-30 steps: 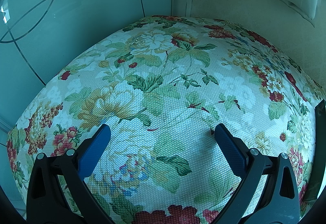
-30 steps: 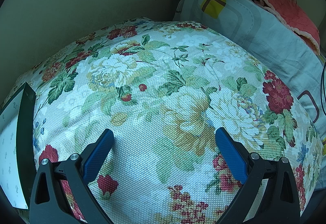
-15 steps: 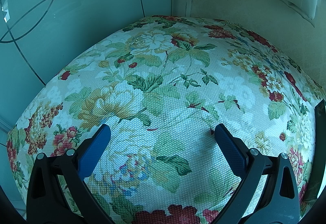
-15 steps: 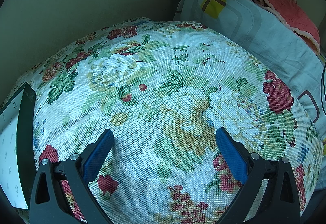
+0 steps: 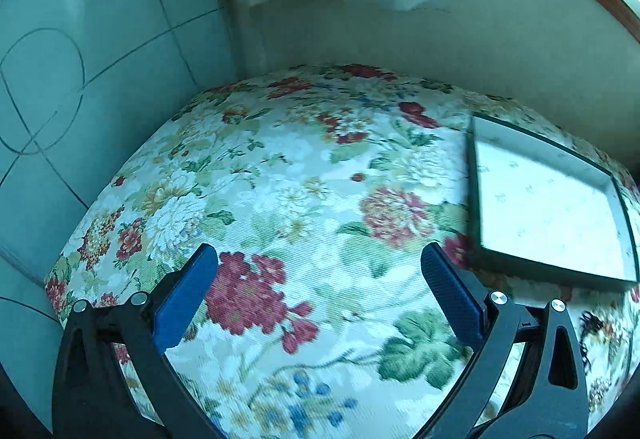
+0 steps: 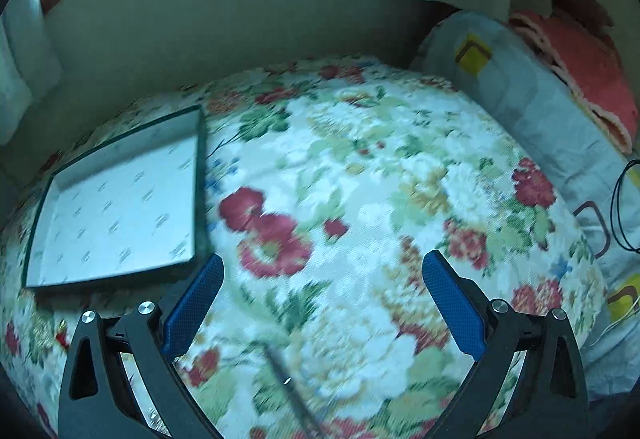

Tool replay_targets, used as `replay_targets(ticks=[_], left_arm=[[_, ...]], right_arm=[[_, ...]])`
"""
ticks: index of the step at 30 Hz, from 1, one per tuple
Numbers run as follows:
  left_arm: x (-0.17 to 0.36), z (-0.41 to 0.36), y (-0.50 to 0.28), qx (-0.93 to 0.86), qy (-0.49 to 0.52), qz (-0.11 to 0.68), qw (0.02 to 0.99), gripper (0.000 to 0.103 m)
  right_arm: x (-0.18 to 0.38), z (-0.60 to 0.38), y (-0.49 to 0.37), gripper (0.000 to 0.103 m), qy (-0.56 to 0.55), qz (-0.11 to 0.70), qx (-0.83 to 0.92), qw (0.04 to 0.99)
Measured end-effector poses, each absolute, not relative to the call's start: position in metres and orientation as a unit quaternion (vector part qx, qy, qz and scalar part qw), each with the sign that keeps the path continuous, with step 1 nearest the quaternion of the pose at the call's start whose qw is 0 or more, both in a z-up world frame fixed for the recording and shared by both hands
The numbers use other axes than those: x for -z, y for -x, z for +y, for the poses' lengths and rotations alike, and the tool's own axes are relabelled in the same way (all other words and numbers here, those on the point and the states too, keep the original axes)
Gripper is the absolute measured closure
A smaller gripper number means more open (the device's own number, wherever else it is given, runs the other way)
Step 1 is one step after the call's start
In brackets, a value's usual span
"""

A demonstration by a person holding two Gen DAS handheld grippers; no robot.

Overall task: Organize jewelry
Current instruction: 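Raise both open grippers and pull back to view the jewelry and tray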

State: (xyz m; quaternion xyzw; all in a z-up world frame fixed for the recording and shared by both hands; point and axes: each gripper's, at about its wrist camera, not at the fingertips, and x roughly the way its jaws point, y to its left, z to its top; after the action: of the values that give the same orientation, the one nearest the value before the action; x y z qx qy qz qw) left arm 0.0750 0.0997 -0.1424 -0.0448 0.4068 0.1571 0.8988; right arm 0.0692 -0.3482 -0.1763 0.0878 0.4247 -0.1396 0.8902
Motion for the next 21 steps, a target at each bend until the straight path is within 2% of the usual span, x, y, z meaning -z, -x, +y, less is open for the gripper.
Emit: replay_targets(ticks=[9, 16, 21], left_arm=[[0.125, 0.035, -0.033, -0.071, 0.044, 0.418, 0.905, 0.002], [0.123, 0.024, -0.020, -0.063, 0.038, 0.428, 0.901, 0.002], [0.132, 0.026, -0.024, -0.068, 0.037, 0.435, 0.897, 0.002]], right_arm=[[0.176, -0.262, -0.009, 0.004, -0.066, 0.426, 0.056, 0.900], [0.160, -0.217, 0.011, 0.004, -0.002, 0.405, 0.030, 0.914], [0.171, -0.206, 0.002, 0.004, 0.003, 0.406, 0.012, 0.914]])
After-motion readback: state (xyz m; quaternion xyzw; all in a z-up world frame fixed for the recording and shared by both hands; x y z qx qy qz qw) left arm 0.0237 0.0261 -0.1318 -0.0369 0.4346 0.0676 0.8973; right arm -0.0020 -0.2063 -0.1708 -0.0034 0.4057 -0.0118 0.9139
